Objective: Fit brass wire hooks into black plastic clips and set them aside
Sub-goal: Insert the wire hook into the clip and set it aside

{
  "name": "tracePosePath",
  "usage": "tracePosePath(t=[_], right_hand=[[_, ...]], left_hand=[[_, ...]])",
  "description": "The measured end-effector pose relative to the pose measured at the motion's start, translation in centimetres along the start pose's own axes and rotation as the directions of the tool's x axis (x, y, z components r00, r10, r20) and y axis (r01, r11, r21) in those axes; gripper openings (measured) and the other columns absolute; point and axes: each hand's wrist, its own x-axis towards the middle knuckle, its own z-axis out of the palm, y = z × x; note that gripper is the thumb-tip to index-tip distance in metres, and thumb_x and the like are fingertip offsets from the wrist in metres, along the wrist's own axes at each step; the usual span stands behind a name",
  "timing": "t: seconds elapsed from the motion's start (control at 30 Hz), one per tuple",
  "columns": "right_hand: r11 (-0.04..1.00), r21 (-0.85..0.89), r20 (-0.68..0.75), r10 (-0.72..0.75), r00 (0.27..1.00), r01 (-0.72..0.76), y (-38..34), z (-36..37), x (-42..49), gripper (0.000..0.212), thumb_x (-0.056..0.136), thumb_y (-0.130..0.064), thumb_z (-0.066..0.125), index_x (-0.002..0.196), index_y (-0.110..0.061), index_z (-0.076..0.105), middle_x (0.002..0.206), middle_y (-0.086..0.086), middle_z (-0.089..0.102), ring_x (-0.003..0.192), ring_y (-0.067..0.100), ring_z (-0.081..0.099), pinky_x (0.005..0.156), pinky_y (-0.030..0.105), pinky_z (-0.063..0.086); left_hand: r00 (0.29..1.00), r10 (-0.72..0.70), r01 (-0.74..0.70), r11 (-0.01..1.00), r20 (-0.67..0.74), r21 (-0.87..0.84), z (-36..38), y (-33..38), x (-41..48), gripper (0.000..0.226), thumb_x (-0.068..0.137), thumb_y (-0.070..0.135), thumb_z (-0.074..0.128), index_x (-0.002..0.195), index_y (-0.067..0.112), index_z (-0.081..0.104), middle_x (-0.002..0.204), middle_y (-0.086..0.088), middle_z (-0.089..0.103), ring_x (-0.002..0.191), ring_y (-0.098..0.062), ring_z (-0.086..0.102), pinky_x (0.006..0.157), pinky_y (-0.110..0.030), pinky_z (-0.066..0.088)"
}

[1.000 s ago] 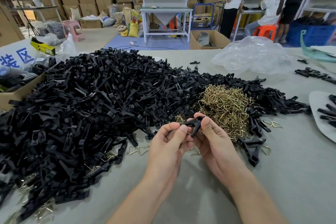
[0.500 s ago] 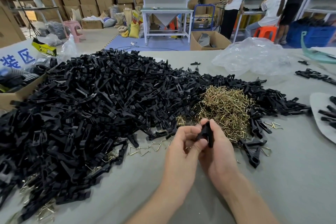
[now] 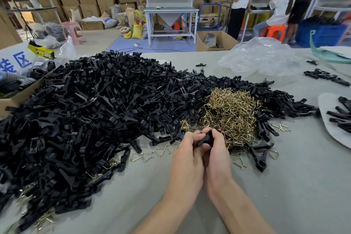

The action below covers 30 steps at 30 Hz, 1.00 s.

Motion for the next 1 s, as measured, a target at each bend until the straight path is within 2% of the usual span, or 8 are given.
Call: tracePosePath(t=[0.13,0.3,0.37,0.5,0.63,0.77,0.9,1.0], right_hand=[[0.994,0.098,0.024,0.037,0.999,-0.04,-0.2,-0.4,-0.3,0.029,0.099,-0.032,0.049,0.08,-0.021,0.066,0.08,0.0,0.065,0.073,0.013,0.064,0.081,0.031,0.051],[0.999,0.015,0.11,0.033,0.993,-0.035,-0.4,-0.5,0.0,0.032,0.1,-0.039,0.05,0.087,-0.022,0.074,0.095,0.007,0.069,0.088,0.023,0.063,0.093,0.039,0.047],[0.996,-0.091,0.148,0.03,0.989,-0.017,-0.5,-0.4,0.1,0.029,0.093,-0.042,0.056,0.1,-0.023,0.076,0.1,0.009,0.068,0.09,0.026,0.056,0.083,0.037,0.045],[0.987,-0.156,0.173,-0.012,0.985,0.039,-1.0,-0.4,0.6,0.029,0.084,-0.031,0.064,0.109,-0.021,0.076,0.085,0.009,0.066,0.062,0.018,0.06,0.047,0.026,0.044],[0.978,-0.187,0.143,-0.063,0.988,0.089,-1.6,-0.9,0.8,0.025,0.084,-0.028,0.067,0.105,-0.023,0.079,0.096,0.011,0.075,0.072,0.027,0.072,0.054,0.033,0.058],[0.957,-0.26,0.134,-0.094,0.987,0.127,-2.1,-1.2,0.5,0.026,0.081,-0.027,0.071,0.105,-0.023,0.078,0.102,0.012,0.076,0.08,0.032,0.076,0.051,0.028,0.056],[0.913,-0.328,0.144,-0.207,0.968,0.244,-2.6,-1.1,0.0,0.028,0.077,-0.027,0.074,0.103,-0.019,0.08,0.108,0.021,0.074,0.097,0.041,0.072,0.09,0.057,0.057],[0.861,-0.389,0.155,-0.291,0.944,0.329,-3.5,-1.5,-0.8,0.026,0.079,-0.027,0.074,0.104,-0.023,0.079,0.107,0.004,0.077,0.1,0.024,0.07,0.097,0.048,0.056]], left_hand=[[0.999,-0.001,0.001,1.0,0.041,0.003,0.0,-0.2,0.1,0.041,0.096,-0.005,0.055,0.097,0.035,0.062,0.106,0.029,0.068,0.095,0.004,0.067,0.082,-0.007,0.046],[0.998,-0.056,0.061,0.985,0.036,-0.161,-0.9,-0.5,0.9,0.023,0.096,0.006,0.062,0.1,0.027,0.067,0.096,0.017,0.073,0.091,0.0,0.066,0.08,-0.012,0.048],[0.996,-0.093,0.093,0.957,0.015,-0.275,-1.4,-0.5,1.3,0.018,0.098,0.01,0.06,0.104,0.025,0.069,0.083,0.008,0.07,0.075,-0.008,0.063,0.067,-0.019,0.05],[0.985,-0.167,0.169,0.903,0.039,-0.394,-1.9,-0.3,1.5,0.017,0.099,0.026,0.057,0.109,0.028,0.071,0.079,-0.003,0.065,0.069,-0.012,0.06,0.057,-0.023,0.05],[0.989,-0.136,0.15,0.934,0.065,-0.324,-1.9,-0.4,1.2,0.034,0.085,0.042,0.065,0.115,0.026,0.066,0.081,0.008,0.067,0.072,-0.006,0.062,0.059,-0.018,0.05],[0.997,-0.075,0.079,0.981,0.03,-0.175,-1.5,-0.6,1.1,0.021,0.091,0.025,0.069,0.112,0.027,0.063,0.071,0.017,0.06,0.07,-0.004,0.06,0.058,-0.014,0.05],[1.0,-0.021,0.023,0.996,0.019,-0.084,-1.8,-0.6,0.9,0.01,0.094,0.026,0.065,0.103,0.029,0.065,0.073,0.005,0.06,0.068,-0.011,0.057,0.064,-0.023,0.051],[0.999,0.026,-0.028,0.999,0.047,0.045,-1.8,-0.1,0.6,0.013,0.092,0.033,0.065,0.105,0.032,0.065,0.079,-0.001,0.065,0.066,-0.008,0.056,0.064,-0.022,0.046]])
